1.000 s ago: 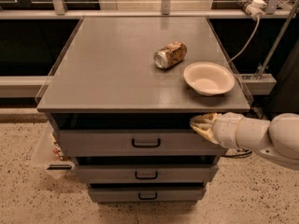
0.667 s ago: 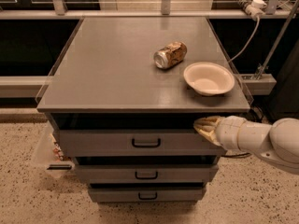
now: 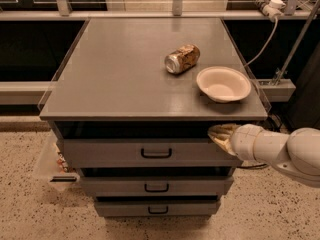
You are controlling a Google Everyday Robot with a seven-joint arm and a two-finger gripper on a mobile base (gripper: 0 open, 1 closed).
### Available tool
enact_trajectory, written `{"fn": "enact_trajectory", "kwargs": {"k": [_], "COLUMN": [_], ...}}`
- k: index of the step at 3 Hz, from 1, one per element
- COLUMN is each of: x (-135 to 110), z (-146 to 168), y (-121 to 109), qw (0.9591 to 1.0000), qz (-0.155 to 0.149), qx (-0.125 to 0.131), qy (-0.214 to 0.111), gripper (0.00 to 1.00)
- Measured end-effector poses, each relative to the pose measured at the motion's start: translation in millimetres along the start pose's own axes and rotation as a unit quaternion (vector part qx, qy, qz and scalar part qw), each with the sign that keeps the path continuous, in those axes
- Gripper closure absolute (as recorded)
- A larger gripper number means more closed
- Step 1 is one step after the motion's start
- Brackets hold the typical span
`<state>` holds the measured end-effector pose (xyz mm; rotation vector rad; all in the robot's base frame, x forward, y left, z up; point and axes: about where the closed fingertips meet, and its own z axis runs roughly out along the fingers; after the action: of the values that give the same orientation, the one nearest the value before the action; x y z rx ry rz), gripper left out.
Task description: Open top drawer
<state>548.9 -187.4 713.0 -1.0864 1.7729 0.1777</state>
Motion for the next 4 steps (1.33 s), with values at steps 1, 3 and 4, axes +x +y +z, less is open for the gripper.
{"fn": "enact_trajectory", "kwargs": {"k": [1,3,4], "x": [1.2,7.3,3.6], "z": [4.2,-0.5,-2.7], "y": [0.6,-0.7,-2.2], "qw": [0.9995,0.998,0.998], "qz": [-0.004,0.001,0.001], "qx": [-0.021,-0.04,-0.04], "qy": [0.024,0.049,0.049], "gripper": [1.0,1.0,1.0]}}
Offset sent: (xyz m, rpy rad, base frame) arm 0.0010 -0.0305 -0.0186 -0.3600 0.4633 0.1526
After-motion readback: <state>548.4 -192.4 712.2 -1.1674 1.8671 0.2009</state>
